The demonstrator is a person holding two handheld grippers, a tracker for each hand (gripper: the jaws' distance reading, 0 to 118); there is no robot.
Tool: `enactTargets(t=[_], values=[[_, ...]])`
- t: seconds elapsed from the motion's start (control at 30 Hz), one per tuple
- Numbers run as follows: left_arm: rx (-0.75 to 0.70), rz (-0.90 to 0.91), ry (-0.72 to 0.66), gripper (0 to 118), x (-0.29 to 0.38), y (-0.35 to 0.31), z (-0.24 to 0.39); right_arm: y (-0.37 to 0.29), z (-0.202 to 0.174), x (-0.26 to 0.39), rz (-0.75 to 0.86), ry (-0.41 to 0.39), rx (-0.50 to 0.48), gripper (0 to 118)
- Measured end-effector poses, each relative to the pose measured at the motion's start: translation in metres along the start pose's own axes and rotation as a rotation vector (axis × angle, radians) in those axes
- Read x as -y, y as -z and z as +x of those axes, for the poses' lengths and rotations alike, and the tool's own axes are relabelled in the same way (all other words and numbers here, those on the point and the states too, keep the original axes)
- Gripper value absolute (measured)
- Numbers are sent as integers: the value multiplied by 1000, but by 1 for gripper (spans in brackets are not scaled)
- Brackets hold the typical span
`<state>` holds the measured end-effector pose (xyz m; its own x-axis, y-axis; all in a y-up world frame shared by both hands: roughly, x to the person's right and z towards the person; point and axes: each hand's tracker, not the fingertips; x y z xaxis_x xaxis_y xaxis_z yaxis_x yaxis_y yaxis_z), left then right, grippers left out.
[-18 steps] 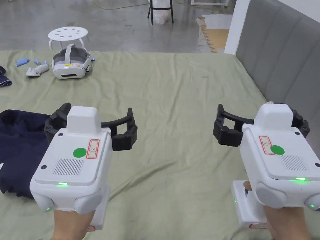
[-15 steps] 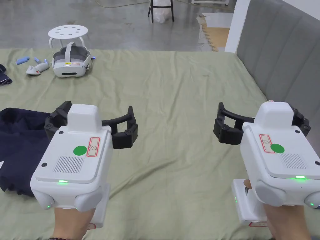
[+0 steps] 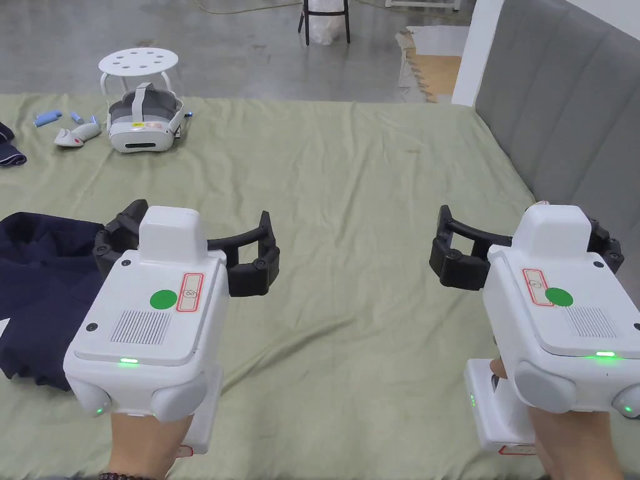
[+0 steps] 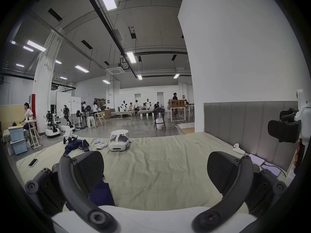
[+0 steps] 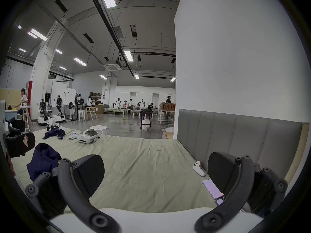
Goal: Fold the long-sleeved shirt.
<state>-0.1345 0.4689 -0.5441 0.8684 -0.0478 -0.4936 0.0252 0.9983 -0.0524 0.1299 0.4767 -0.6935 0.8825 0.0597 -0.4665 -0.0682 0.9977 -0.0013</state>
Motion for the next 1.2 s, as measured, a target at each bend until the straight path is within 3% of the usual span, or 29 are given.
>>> enactTargets(t=[1.2], values=[[9,10,2,111,-3,-3,3,-2,-2,-2,7,-3,-15,118]])
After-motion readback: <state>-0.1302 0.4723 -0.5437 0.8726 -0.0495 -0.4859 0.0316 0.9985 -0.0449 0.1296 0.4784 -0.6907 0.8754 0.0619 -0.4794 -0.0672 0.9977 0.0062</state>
